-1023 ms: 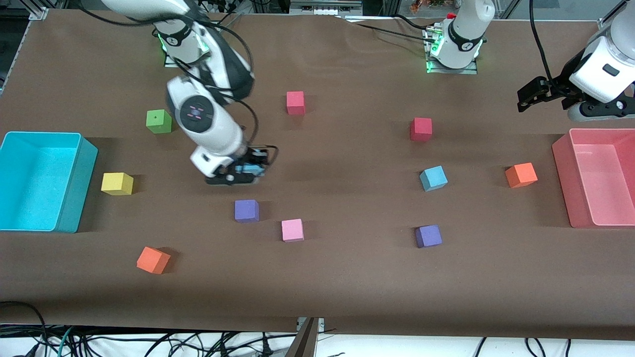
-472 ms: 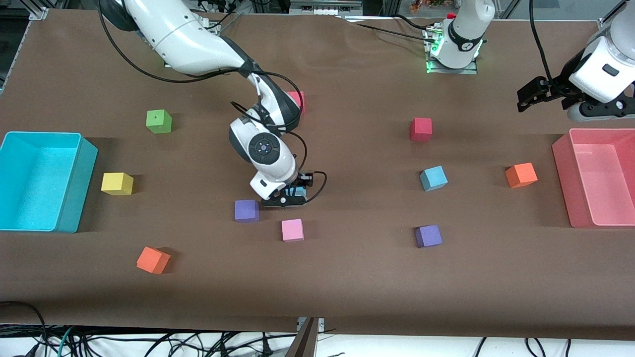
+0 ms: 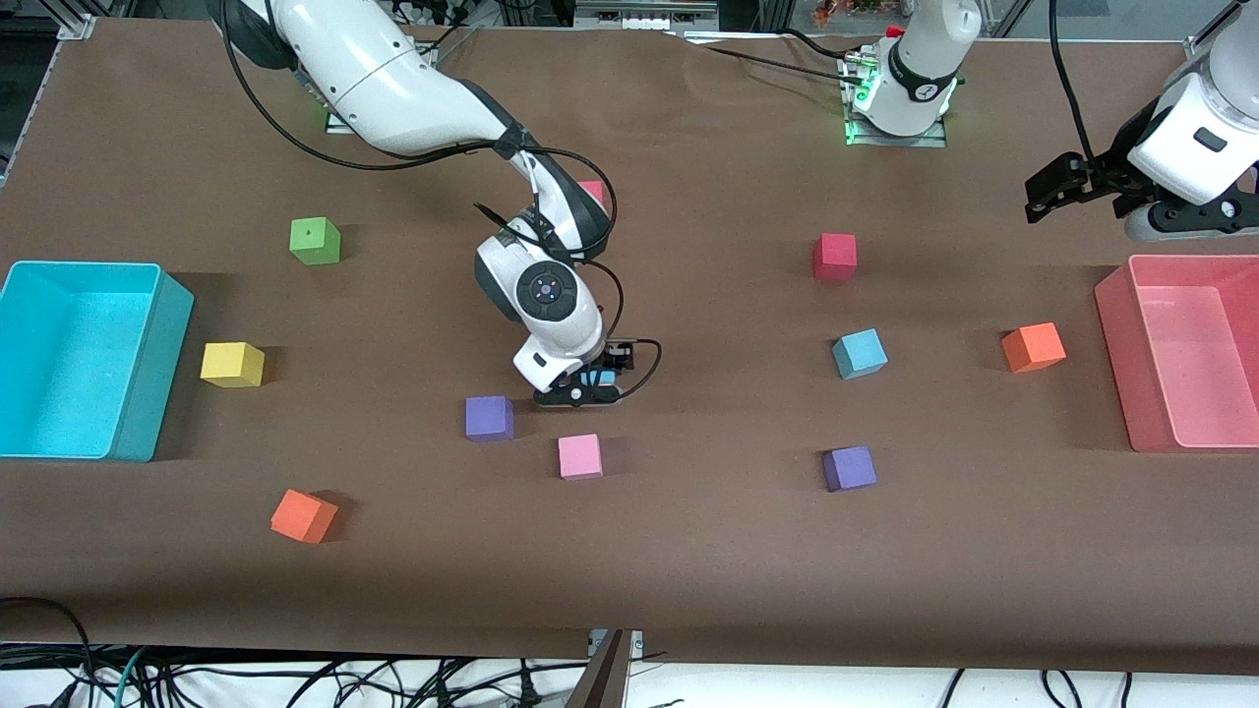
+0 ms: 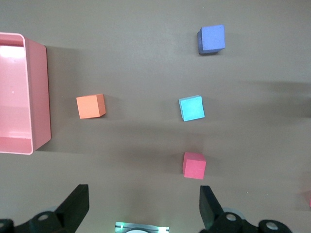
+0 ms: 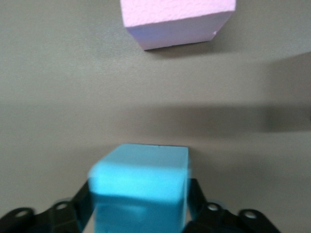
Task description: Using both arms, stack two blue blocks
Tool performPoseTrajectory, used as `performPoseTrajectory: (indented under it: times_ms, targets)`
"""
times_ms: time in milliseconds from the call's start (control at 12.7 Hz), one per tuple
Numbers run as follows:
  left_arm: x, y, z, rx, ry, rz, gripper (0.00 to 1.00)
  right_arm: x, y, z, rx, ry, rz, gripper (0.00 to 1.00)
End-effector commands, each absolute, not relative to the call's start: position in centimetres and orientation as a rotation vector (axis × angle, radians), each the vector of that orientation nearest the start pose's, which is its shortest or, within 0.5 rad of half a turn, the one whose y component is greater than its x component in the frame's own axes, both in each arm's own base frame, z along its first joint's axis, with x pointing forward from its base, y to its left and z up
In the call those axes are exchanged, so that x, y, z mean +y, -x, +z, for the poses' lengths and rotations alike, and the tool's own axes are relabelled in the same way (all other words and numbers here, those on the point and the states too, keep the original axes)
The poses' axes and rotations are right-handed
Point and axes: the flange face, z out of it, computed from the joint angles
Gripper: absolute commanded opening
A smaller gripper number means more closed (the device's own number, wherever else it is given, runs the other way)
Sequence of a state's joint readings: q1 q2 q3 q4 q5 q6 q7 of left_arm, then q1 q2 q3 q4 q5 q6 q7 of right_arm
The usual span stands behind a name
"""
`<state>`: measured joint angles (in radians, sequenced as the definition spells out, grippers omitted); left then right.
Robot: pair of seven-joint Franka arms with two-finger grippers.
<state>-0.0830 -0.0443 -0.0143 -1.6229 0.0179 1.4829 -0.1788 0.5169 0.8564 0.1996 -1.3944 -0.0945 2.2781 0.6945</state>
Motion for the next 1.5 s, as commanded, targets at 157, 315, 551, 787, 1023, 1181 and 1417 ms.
performPoseTrajectory:
  times_ms: [157, 315, 551, 787, 1023, 1181, 1417]
  targets:
    - [-4.9, -52.9, 61.3, -0.134, 3.117, 0.131, 1.0, 46.2, -58.2, 23.4, -0.017, 3.059, -0.02, 1.0]
    - [-5.0, -53.1, 61.0, -0.127, 3.112, 0.137, 1.0, 44.5, -58.8, 27.4, 0.002, 3.086, 0.008, 1.0]
    - [-5.6, -53.7, 60.5, -0.098, 3.11, 0.117, 1.0, 41.9, -58.7, 33.9, -0.084, 3.134, 0.079, 1.0]
    - [-5.9, -55.0, 59.0, -0.089, 3.106, 0.113, 1.0, 38.5, -58.8, 38.6, -0.13, 3.086, 0.198, 1.0]
    - [-6.2, -56.7, 56.1, -0.1, 3.099, 0.155, 1.0, 36.7, -57.4, 41.6, -0.352, 2.95, 0.236, 1.0]
    - [-7.0, -58.0, 53.2, -0.121, 3.092, 0.187, 1.0, 34.3, -55.4, 40.1, -0.446, 2.847, 0.11, 1.0]
    - [-9.0, -59.2, 48.7, -0.245, 3.079, 0.205, 1.0, 31.7, -52.2, 35.3, -0.465, 2.662, -0.071, 1.0]
